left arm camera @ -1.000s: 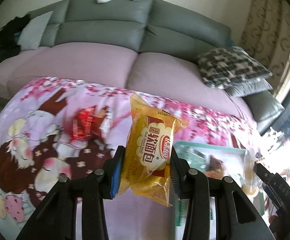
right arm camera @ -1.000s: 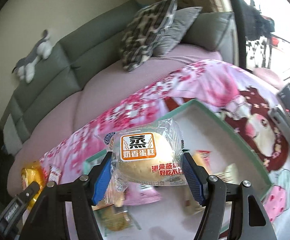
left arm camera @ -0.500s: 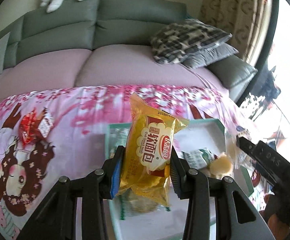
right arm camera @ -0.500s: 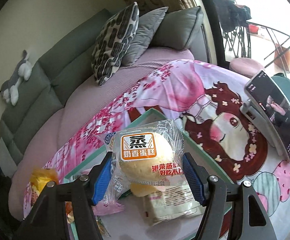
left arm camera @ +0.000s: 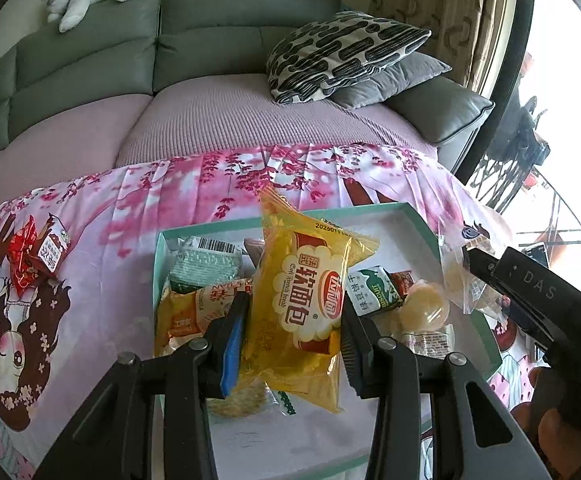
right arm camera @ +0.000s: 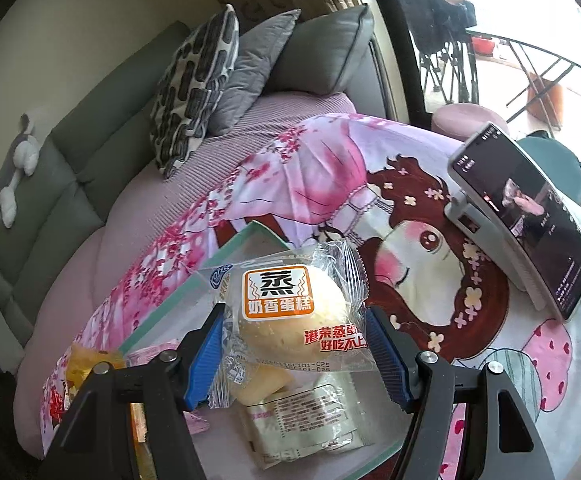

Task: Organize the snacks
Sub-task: 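Carry the yellow bread bag and wrapped cake over the teal tray with both tools, then lower both snacks into the tray and open both tools, then move both open tools back from the tray to the red snacks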

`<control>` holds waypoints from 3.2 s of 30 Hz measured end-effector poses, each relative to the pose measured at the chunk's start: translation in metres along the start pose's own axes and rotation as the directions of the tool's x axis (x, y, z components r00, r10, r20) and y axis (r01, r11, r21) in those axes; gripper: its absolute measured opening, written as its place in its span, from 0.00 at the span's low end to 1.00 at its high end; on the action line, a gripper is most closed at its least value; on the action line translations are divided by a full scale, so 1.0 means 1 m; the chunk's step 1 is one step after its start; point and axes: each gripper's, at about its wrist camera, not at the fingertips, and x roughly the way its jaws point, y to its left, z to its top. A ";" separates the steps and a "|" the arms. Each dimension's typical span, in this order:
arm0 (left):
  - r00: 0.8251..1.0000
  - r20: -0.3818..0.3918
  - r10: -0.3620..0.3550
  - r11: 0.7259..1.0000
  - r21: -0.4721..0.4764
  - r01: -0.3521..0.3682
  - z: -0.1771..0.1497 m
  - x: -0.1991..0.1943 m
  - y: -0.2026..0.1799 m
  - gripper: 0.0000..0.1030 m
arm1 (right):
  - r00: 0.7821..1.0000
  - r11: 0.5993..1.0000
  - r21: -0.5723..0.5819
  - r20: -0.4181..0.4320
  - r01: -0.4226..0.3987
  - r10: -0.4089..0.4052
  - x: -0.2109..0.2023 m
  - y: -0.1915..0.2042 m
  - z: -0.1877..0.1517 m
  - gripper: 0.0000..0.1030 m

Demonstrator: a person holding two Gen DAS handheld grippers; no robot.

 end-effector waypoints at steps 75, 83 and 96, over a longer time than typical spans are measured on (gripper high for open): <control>0.984 0.027 0.178 0.969 -0.178 -0.171 0.008 -0.013 0.065 0.88 | 0.998 0.984 -0.169 -0.040 -0.060 0.054 -0.007 0.053 -0.008 0.88; 0.963 0.025 0.268 0.917 -0.311 -0.248 0.005 -0.018 0.115 0.89 | 0.993 0.959 -0.259 -0.055 -0.113 0.102 -0.010 0.088 -0.020 0.93; 0.918 -0.002 0.397 0.814 -0.461 -0.353 -0.012 -0.030 0.183 0.98 | 0.984 0.915 -0.364 -0.093 -0.175 0.151 -0.011 0.136 -0.047 1.00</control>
